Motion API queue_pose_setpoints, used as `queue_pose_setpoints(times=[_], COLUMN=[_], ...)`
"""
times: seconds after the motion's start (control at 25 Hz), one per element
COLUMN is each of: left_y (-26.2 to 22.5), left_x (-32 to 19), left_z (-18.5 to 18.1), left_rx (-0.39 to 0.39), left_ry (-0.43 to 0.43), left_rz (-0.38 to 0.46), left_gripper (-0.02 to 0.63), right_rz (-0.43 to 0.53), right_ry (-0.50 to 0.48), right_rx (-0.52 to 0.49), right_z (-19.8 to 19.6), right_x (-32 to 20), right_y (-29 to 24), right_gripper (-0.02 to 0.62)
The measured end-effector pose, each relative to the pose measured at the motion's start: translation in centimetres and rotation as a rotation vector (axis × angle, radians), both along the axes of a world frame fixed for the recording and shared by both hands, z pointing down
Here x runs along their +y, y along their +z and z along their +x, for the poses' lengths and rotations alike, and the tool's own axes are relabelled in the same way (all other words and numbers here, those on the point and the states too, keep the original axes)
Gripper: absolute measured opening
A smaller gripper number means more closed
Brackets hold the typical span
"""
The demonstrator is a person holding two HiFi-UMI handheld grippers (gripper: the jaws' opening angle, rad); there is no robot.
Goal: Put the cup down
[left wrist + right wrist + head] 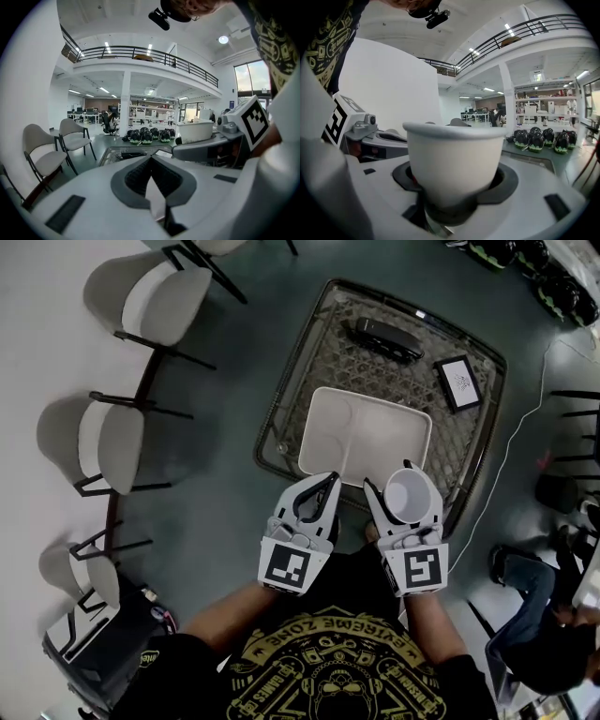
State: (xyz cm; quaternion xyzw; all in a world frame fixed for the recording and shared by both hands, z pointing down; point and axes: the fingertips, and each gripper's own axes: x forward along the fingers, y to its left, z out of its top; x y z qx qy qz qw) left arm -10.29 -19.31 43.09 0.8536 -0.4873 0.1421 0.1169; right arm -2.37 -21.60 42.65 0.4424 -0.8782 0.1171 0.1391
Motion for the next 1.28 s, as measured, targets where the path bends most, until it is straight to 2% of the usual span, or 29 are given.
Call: queue_pose_setpoints(times=[0.56, 1.28], left_y=[6.5, 13.2], left_x=[-0.3, -1.7], left_z=[-0.6, -0.6], left_rx=[-0.068, -0.111], left_ry=[0.051, 0.047], left_rz=[-0.088, -0.139], left_gripper=[-0.004, -0.004], right_rz=[0.018, 0.04], right_ry=[0.063, 0.114], right_rx=[-0.012, 0.01], right_z=[-1.0, -0.9], right_x=[-1.9, -3.6], right_y=[6.9, 13.6], right_gripper=[0.276, 0.276])
